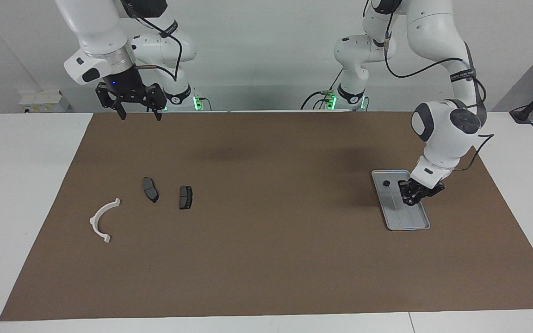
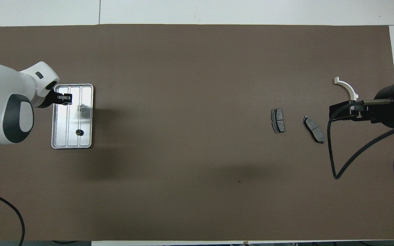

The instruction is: Pick bearing gear from pile to tray

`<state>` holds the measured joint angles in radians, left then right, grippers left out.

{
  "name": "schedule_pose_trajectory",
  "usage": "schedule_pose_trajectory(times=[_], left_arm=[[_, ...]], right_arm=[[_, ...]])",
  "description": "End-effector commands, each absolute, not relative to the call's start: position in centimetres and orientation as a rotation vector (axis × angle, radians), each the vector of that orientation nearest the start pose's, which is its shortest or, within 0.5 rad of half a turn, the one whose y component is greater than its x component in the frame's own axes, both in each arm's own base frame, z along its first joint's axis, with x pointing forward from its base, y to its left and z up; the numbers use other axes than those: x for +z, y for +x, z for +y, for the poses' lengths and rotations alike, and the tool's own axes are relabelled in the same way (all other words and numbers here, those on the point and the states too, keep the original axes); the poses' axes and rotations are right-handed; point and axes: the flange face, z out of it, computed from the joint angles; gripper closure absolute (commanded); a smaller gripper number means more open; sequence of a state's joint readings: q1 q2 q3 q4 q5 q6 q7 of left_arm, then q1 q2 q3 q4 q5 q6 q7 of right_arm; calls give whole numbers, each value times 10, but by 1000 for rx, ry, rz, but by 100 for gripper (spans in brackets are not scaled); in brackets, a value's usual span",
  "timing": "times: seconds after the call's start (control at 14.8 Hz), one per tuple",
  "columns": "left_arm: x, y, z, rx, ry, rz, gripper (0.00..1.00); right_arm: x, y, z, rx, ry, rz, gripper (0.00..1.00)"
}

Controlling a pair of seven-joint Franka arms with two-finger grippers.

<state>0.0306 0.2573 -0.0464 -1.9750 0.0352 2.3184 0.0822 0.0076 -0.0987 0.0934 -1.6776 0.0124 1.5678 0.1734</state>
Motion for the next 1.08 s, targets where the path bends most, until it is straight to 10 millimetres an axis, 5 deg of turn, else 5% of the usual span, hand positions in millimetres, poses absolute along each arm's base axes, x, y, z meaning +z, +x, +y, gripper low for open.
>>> schedule_pose_trajectory(times=[0.0,0.68,0.75,0.81,0.88,1.02], left_arm=[[335,604,-7,-155,-3134,166,100],[298,594,-7,-172,-3134,173,100],[296,593,-7,-169,-3134,173,91],[295,592,-7,-165,-3134,173,55],[295,592,-9,-148,-3136,176,4],[314,596,-7,-95,-3138,171,0]], right_arm=[[630,515,55,5,-3151,129,0],[630,515,56,3,-3152,127,0],[630,515,55,3,-3152,127,0],[630,515,55,3,-3152,127,0],[630,515,55,3,-3150,124,0],[630,515,55,3,-3150,124,0]])
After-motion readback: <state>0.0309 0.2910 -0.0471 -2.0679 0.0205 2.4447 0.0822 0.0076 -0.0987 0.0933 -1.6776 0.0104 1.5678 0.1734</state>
